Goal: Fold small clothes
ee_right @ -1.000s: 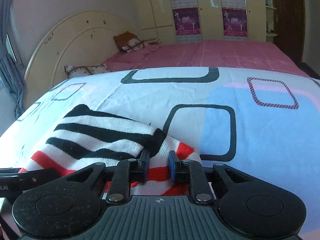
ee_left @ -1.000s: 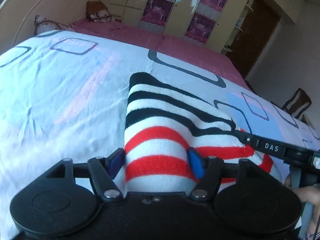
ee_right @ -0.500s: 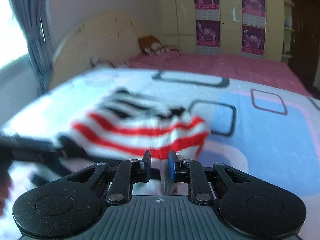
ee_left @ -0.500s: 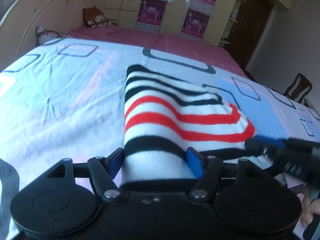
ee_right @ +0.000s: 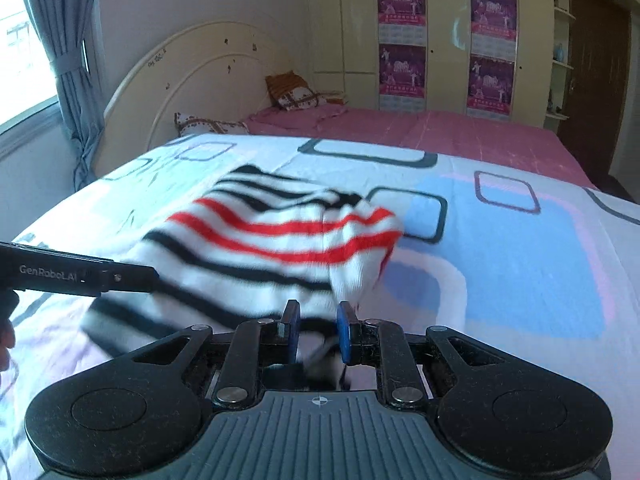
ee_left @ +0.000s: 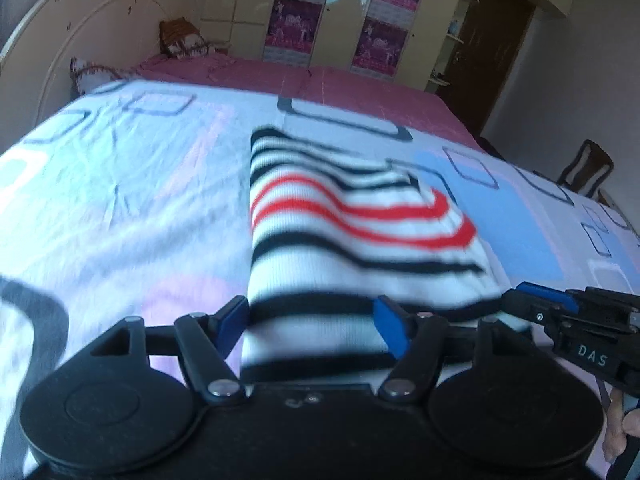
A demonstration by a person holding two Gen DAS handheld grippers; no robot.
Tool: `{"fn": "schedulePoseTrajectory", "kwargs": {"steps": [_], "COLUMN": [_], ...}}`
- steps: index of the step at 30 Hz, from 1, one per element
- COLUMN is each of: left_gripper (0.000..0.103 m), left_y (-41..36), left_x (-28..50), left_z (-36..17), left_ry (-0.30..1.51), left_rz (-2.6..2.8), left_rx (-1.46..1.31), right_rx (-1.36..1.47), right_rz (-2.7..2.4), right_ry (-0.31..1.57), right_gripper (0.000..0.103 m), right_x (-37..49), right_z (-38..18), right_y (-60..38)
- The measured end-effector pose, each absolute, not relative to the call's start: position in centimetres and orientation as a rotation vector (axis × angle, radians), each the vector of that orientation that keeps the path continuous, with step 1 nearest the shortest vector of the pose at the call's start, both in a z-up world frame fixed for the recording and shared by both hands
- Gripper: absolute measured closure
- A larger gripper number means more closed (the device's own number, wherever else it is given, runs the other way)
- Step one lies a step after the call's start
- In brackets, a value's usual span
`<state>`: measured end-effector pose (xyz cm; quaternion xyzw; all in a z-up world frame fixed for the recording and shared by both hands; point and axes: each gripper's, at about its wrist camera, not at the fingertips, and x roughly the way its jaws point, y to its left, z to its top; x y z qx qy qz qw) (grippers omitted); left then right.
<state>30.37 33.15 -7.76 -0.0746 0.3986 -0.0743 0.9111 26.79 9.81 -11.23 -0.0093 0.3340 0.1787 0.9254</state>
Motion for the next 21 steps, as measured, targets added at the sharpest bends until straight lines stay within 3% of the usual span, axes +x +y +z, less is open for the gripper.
{"fn": "schedulePoseTrajectory", "kwargs": {"steps": [9,11,12,13,21], "left_gripper": [0.032,0.031,0.031,0.03,0.001], "left_y": [33.3,33.2,33.2,33.1,32.7], "left_x": [30.4,30.4,30.4,30.4,30.2], "left_z": [-9.7,-9.6,-9.5,-9.4,-8.6], "left_ry": [0.882,0.879,0.882,0.884,0.898], "left_rz": [-0.172,-0.181,-0.18,-0.182,-0.186], "left_rx": [-0.148,-0.138,-0.132,-0.131,-0.138], "right_rx": [0.053,0.071,0.095,0.116,0.069], "right_rz": [0.312,0.298,0.268,0.265,0.226], "right_ry": [0.78,0.788,0.793,0.802,0.79], "right_gripper": [0.085,0.076,0.061,0.059,0.059], "right_x": [27.0,27.0,27.1,27.3,26.8], "right_z": [-13.8,-15.0,-15.1,-15.1,-14.9], "right_y": [9.7,9.3,9.0,8.8,9.8]}}
